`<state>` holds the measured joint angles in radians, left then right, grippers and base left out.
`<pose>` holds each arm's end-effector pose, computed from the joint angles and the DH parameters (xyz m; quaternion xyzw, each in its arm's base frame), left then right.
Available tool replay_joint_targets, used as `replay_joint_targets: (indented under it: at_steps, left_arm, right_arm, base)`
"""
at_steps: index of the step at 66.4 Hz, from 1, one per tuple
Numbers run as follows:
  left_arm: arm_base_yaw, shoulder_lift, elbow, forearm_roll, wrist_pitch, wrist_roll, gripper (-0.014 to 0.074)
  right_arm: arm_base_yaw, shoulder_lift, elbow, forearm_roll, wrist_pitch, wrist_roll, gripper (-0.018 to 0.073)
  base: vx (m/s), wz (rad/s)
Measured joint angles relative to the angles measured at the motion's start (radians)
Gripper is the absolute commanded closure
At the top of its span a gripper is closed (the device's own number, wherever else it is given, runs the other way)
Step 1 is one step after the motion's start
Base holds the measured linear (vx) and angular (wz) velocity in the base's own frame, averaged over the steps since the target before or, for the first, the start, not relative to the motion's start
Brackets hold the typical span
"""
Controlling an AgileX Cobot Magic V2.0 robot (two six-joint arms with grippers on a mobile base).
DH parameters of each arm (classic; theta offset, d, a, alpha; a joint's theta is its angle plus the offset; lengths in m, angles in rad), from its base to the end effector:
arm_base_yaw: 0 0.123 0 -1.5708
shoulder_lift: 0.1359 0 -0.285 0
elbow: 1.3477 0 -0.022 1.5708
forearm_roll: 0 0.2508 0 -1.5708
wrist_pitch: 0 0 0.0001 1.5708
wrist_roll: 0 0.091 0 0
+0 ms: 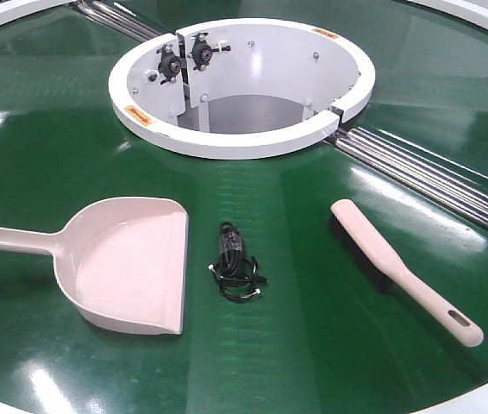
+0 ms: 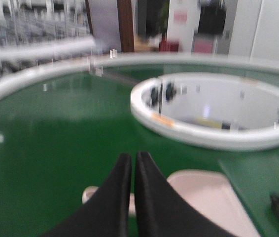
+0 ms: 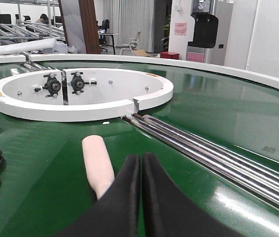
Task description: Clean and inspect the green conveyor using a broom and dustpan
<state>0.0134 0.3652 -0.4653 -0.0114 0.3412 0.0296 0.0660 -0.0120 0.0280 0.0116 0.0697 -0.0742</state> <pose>0.0823 0.0008 0.3142 0.0033 0.7594 0.0090 0.6506 0.0567 0.0038 0.1980 -0.0457 0.7051 0.0015 0.7076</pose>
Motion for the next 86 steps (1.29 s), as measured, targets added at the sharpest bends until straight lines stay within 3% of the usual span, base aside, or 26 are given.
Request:
replay_joint_targets:
  at_steps: [8, 29, 38, 60, 78, 86]
  left_arm:
    - [0.0, 0.112, -0.065, -0.001, 0.114, 0.0, 0.0603]
    - [0.0, 0.207, -0.066, -0.003, 0.153, 0.0, 0.0582]
    - [0.0, 0.208, -0.066, -0.003, 0.152, 0.0, 0.0493]
    - [0.0, 0.208, -0.066, -0.003, 0.152, 0.001, 0.0082]
    - [0.0, 0.21, -0.077, -0.004, 0.165, 0.006, 0.0052]
    - [0.0, 0.256, -0.16, -0.004, 0.235, 0.086, 0.0052]
  right_arm:
    - [0.0, 0.0, 0.0, 0.0, 0.0, 0.0, 0.0568]
    - [0.0, 0.0, 0.0, 0.0, 0.0, 0.0, 0.0568]
    - [0.0, 0.0, 0.0, 0.0, 0.0, 0.0, 0.0568]
    - [0.0, 0.0, 0.0, 0.0, 0.0, 0.0, 0.0568]
    - [0.0, 0.0, 0.0, 0.0, 0.0, 0.0, 0.0568]
    - [0.0, 0.0, 0.0, 0.0, 0.0, 0.0, 0.0568]
  base:
    - [0.0, 0.0]
    - [0.0, 0.0]
    - [0.0, 0.0]
    - [0.0, 0.0]
    - [0.0, 0.0]
    - [0.0, 0.0]
